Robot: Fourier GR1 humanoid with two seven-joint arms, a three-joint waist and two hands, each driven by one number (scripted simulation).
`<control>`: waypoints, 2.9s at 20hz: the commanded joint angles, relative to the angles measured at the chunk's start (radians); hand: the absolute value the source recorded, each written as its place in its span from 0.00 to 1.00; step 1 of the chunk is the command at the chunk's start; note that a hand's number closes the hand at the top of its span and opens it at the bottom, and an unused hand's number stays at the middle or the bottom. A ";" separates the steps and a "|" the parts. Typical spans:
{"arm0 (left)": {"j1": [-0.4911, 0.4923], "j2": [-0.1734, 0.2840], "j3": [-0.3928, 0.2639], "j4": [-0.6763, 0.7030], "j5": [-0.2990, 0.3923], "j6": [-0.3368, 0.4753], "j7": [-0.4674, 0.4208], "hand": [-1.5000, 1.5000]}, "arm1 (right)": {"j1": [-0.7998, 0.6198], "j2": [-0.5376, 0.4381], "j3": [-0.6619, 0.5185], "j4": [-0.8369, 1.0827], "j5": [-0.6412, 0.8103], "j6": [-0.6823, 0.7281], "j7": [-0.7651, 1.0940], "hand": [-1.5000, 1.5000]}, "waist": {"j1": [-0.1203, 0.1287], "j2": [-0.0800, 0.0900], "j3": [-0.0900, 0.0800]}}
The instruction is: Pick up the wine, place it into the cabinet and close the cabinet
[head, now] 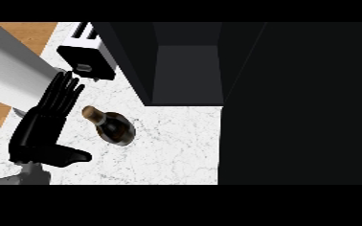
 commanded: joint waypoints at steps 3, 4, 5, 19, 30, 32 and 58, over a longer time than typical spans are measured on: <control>-0.029 -0.007 -0.002 0.226 -0.092 -0.051 -0.179 0.00 | -0.048 0.019 0.040 -0.005 0.052 -0.030 0.027 0.00 | 0.000 0.001 0.000; 0.010 0.040 0.034 0.155 -0.046 -0.075 -0.123 0.00 | -0.055 0.028 0.056 -0.030 0.050 -0.055 0.061 0.00 | 0.003 0.000 0.000; 0.008 0.016 0.009 0.184 -0.095 -0.064 -0.172 0.00 | -0.004 0.003 -0.009 -0.032 -0.016 -0.002 0.028 0.00 | 0.000 0.000 0.000; -0.086 -0.001 -0.005 0.525 -0.202 -0.081 -0.398 0.00 | -0.025 0.040 0.051 -0.048 0.048 -0.041 0.057 0.00 | -0.001 0.000 0.000; -0.240 0.021 -0.014 0.869 -0.281 -0.110 -0.573 0.00 | -0.015 0.049 0.036 0.041 0.061 0.001 -0.034 0.00 | -0.004 0.001 0.000; -0.277 0.010 0.001 0.861 -0.258 -0.072 -0.522 0.00 | -0.023 0.025 0.017 -0.014 0.052 -0.006 0.019 0.00 | -0.003 0.001 0.000; -0.428 0.032 0.035 1.354 -0.296 -0.225 -0.835 1.00 | -0.041 0.042 0.031 -0.001 0.077 -0.006 0.016 0.00 | -0.013 0.006 -0.002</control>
